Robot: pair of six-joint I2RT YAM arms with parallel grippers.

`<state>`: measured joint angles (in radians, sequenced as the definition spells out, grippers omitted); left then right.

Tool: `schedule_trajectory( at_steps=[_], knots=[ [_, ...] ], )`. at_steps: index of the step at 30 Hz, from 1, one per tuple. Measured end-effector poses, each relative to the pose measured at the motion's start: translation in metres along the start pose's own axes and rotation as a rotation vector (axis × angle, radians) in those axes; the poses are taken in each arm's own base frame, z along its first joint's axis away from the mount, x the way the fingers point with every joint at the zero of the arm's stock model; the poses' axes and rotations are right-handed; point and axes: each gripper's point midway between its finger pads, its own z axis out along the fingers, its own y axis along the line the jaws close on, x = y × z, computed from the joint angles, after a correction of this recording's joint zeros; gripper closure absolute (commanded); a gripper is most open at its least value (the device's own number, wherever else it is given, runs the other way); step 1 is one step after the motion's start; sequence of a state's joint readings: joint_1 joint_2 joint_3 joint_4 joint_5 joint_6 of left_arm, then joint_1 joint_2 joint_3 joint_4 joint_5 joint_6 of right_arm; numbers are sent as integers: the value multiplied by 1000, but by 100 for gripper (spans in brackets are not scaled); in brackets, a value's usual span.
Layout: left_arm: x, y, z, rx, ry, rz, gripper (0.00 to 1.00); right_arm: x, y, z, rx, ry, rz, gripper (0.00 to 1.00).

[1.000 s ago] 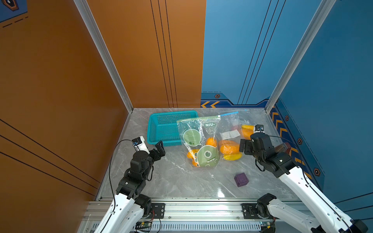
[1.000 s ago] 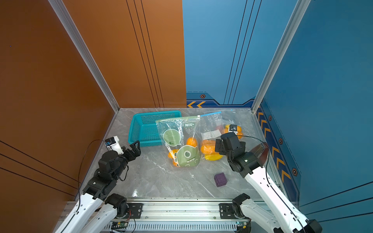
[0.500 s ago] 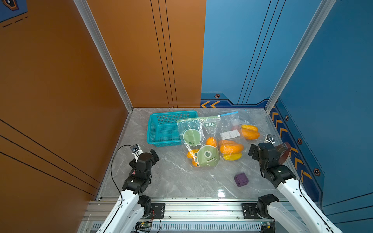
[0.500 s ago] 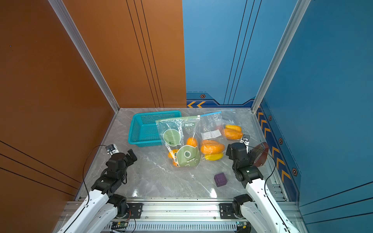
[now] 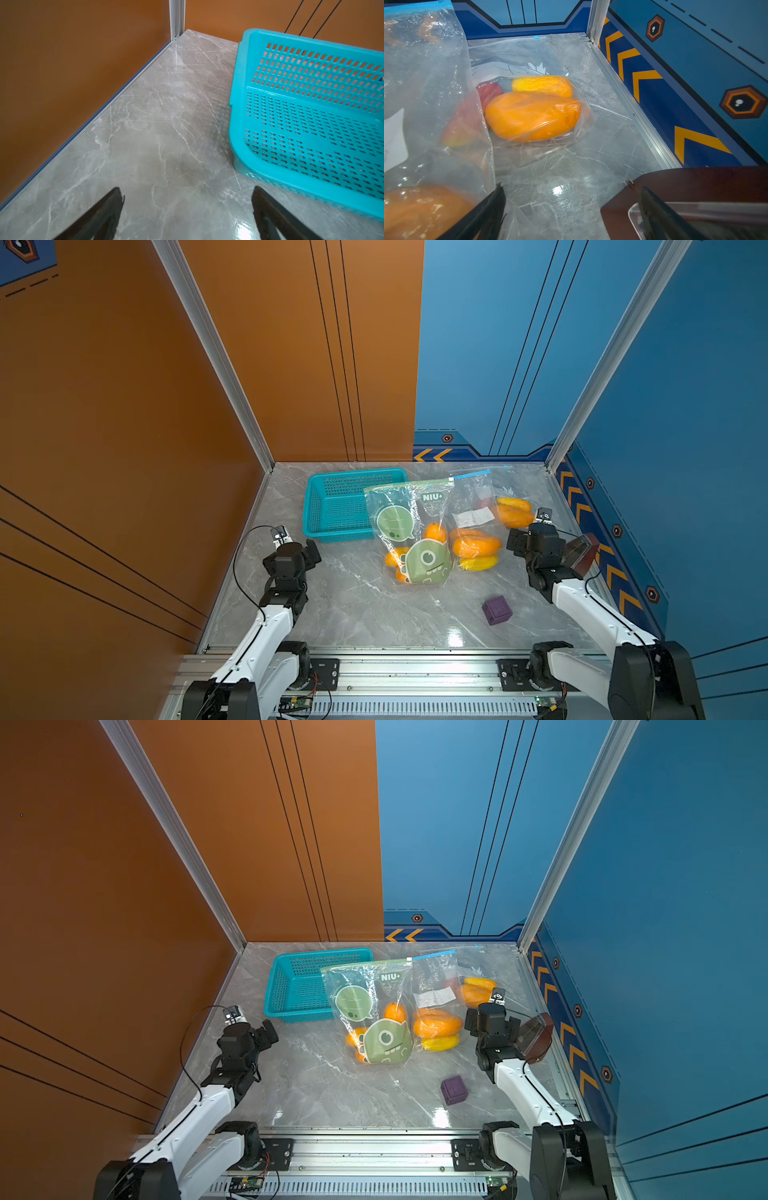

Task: Place the mango in a zip-top bag and seal the zipper
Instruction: Reset both arms

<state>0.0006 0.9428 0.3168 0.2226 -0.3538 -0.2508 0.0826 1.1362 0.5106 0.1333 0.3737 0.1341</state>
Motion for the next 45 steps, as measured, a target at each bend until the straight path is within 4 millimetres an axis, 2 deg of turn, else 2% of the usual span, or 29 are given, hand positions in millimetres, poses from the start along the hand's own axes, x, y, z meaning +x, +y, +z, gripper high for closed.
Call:
schedule_trajectory(
  at_steps=[5, 9, 12, 16, 19, 25, 33, 39, 45],
  knots=[
    [4, -8, 15, 51, -28, 60, 2, -1, 4, 15, -20, -43, 17, 0],
    [11, -4, 20, 72, -39, 72, 2, 3, 4, 23, -33, -72, 37, 0],
    [6, -5, 21, 95, -66, 74, 2, 6, 4, 30, -45, -89, 50, 0],
    [-1, -12, 23, 139, -95, 84, 2, 12, 6, 36, -74, -95, 56, 0],
    [-3, -19, 26, 177, -110, 94, 2, 7, 8, 37, -100, -128, 70, 0],
    [7, -31, 35, 242, -85, 126, 2, 18, 18, 47, -145, -133, 70, 0],
    [3, -46, 31, 306, -104, 152, 2, 21, 29, 52, -174, -142, 53, 0],
    [9, -73, 22, 377, -110, 206, 2, 22, 34, 51, -182, -141, 35, 0],
    [13, -74, 34, 349, -102, 211, 2, 22, 33, 51, -181, -142, 31, 0]
  ],
)
